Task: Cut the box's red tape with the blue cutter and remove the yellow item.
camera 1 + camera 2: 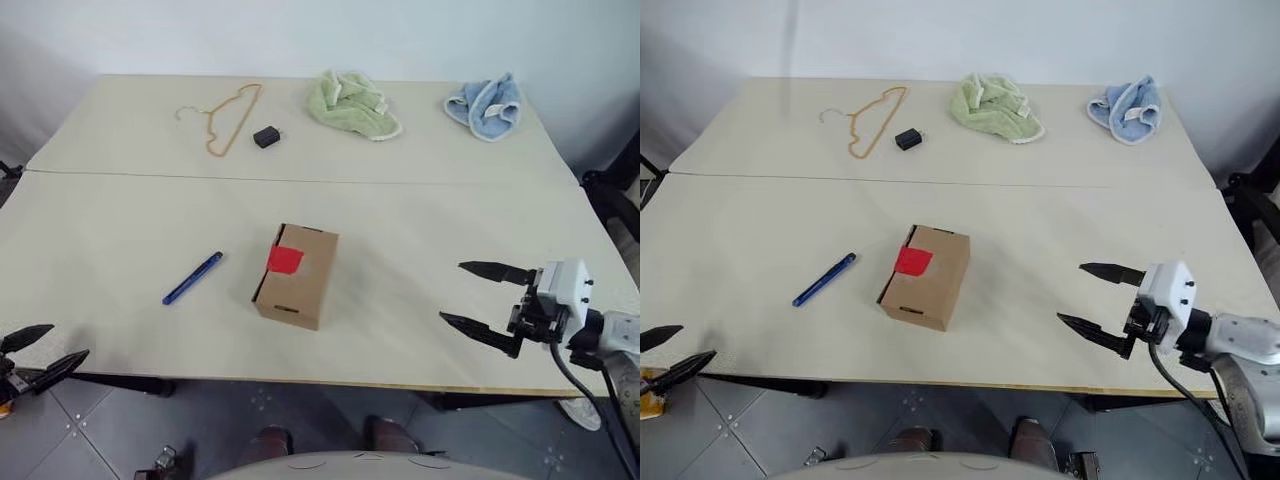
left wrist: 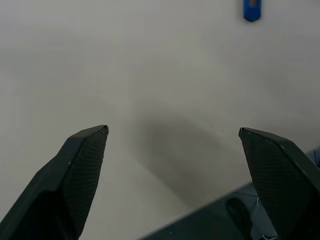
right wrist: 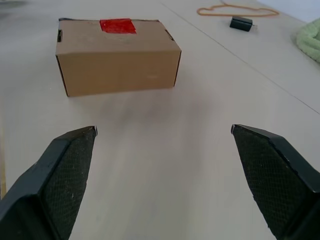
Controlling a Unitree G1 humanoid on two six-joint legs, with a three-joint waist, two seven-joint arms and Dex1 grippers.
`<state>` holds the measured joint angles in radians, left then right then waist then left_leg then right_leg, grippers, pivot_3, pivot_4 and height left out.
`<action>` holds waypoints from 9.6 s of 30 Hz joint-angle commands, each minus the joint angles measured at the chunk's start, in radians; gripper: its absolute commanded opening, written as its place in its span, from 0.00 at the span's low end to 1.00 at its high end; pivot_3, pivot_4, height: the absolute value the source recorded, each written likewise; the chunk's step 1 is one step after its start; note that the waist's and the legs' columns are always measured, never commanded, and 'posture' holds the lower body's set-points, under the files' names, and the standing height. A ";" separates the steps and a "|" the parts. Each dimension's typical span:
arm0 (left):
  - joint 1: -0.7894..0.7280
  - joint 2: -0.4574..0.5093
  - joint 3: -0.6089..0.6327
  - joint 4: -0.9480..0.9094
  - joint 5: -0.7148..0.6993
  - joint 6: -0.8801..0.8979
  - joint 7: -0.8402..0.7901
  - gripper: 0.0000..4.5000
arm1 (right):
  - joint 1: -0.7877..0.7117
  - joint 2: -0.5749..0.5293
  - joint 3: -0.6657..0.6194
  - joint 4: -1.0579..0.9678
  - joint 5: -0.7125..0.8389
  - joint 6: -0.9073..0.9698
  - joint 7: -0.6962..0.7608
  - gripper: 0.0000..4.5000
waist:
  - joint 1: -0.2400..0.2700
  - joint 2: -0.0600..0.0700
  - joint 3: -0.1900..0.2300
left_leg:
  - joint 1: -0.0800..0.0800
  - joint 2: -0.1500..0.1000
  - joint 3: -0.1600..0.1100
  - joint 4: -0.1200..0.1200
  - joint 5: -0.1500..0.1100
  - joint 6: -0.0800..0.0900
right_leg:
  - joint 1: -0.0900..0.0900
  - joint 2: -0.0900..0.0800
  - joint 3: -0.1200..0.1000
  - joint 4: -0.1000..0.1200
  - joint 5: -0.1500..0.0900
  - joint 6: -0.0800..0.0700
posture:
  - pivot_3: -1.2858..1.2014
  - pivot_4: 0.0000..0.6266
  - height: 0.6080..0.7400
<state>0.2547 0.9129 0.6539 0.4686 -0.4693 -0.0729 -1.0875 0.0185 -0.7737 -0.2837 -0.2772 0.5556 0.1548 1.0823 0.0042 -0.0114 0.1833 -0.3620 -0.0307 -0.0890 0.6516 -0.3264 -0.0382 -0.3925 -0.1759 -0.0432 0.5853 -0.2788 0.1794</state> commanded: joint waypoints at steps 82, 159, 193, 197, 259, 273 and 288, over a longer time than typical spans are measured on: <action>-0.809 -0.350 -0.771 -0.535 0.039 0.782 -0.061 0.10 | -0.748 0.088 0.306 0.756 -0.450 -0.128 -0.180 0.00 | -0.010 0.002 0.002 | -0.007 0.006 0.002 0.014 -0.001 -0.004 | -0.005 0.009 0.003 0.004 0.004 -0.001 | 0.52 0.24 1.00; 0.051 0.034 0.318 -0.065 0.060 0.293 -0.005 0.99 | -0.326 0.146 0.124 0.033 0.041 -0.010 0.210 1.00 | -0.023 0.004 0.003 | -0.004 0.011 0.007 0.013 -0.005 -0.003 | -0.006 0.011 0.004 0.005 0.004 -0.004 | 0.52 0.24 1.00; -0.376 -0.181 -0.377 -0.099 0.219 0.251 0.252 0.74 | -0.066 0.054 0.019 -0.127 0.062 -0.093 0.081 1.00 | 0.010 0.007 -0.004 | 0.010 0.013 0.016 0.013 -0.006 -0.004 | 0.001 0.011 0.007 0.006 0.005 -0.006 | 0.52 0.24 1.00; -0.398 -0.189 -0.415 -0.062 0.217 0.252 0.240 0.46 | -0.060 0.056 0.022 -0.133 0.060 -0.096 0.066 1.00 | 0.013 0.014 -0.008 | 0.011 0.013 0.016 0.013 -0.006 -0.003 | 0.001 0.011 0.008 0.007 0.005 -0.006 | 0.52 0.24 1.00; -0.524 -0.224 -0.956 -0.648 0.410 0.180 -0.031 0.10 | -0.193 0.051 0.610 -0.300 -0.146 0.574 -0.357 0.00 | 0.021 0.006 -0.004 | 0.004 0.013 0.018 0.013 -0.012 0.004 | 0.000 0.012 0.007 -0.002 0.006 -0.005 | 0.52 0.24 1.00; -0.529 -0.245 -0.962 -0.659 0.422 0.196 -0.006 0.10 | -0.249 0.191 0.701 -0.235 -0.219 0.576 -0.371 0.00 | 0.021 0.007 -0.004 | 0.005 0.013 0.018 0.013 -0.013 0.004 | 0.000 0.012 0.007 0.000 0.006 -0.005 | 0.52 0.24 1.00; -0.394 -0.235 -0.793 -0.605 0.314 -0.181 0.007 0.10 | -0.092 0.068 0.105 -0.426 0.585 0.935 -0.449 0.28 | 0.019 0.007 -0.004 | 0.004 0.015 0.018 0.013 -0.013 0.003 | -0.001 0.013 0.006 -0.002 0.006 -0.005 | 0.52 0.24 1.00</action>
<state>-0.1468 0.6749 -0.1712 -0.1299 -0.1216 -0.1721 -1.0756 -0.0781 -0.6871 -0.1152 -0.6776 1.0008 1.0220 0.6926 0.0235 -0.0046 0.1792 -0.3578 -0.0155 -0.0705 0.6642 -0.3397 -0.0348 -0.3934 -0.1634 -0.0370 0.5836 -0.2731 0.1743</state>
